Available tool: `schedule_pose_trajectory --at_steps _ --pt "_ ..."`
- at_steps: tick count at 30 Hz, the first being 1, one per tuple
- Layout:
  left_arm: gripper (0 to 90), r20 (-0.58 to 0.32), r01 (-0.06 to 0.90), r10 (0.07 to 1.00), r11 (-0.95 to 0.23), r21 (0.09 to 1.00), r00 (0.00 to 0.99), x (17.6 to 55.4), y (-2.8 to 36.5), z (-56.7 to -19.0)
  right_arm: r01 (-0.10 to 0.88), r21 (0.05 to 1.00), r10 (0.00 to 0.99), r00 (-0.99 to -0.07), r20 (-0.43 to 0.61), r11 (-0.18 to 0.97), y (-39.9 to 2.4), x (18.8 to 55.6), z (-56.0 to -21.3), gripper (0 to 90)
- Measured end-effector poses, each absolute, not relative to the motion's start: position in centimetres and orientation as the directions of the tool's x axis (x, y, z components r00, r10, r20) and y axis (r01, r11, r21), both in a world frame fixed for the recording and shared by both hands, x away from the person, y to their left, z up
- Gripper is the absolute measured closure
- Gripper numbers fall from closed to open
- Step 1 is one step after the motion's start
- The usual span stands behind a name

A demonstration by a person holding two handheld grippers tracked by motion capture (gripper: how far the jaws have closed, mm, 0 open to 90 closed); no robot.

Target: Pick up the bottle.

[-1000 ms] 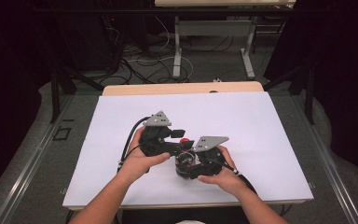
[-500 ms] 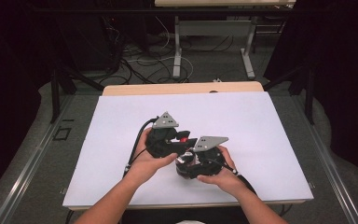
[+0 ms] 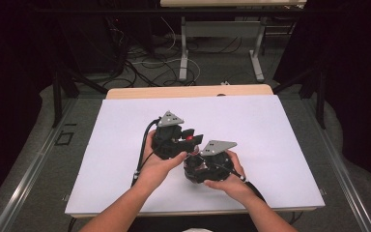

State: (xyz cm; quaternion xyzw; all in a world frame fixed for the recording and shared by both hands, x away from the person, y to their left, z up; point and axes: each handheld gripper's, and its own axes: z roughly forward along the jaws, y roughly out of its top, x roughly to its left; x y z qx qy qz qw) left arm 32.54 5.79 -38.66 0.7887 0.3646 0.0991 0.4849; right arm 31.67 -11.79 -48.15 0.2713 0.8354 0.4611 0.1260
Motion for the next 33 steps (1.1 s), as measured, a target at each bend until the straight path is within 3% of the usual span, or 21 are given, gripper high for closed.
schedule_pose_trajectory --at_steps 17,33 --pt "61.9 -0.245 0.536 0.748 -0.172 0.827 0.617 34.8 9.7 -39.1 0.343 0.851 0.604 -0.796 0.038 0.399 -12.7 32.3 -48.0 30.1" --pt "61.9 -0.328 0.597 0.798 -0.050 0.801 0.506 36.3 15.2 -42.4 0.363 0.852 0.645 -0.764 0.040 0.377 -13.7 33.2 -48.0 30.1"
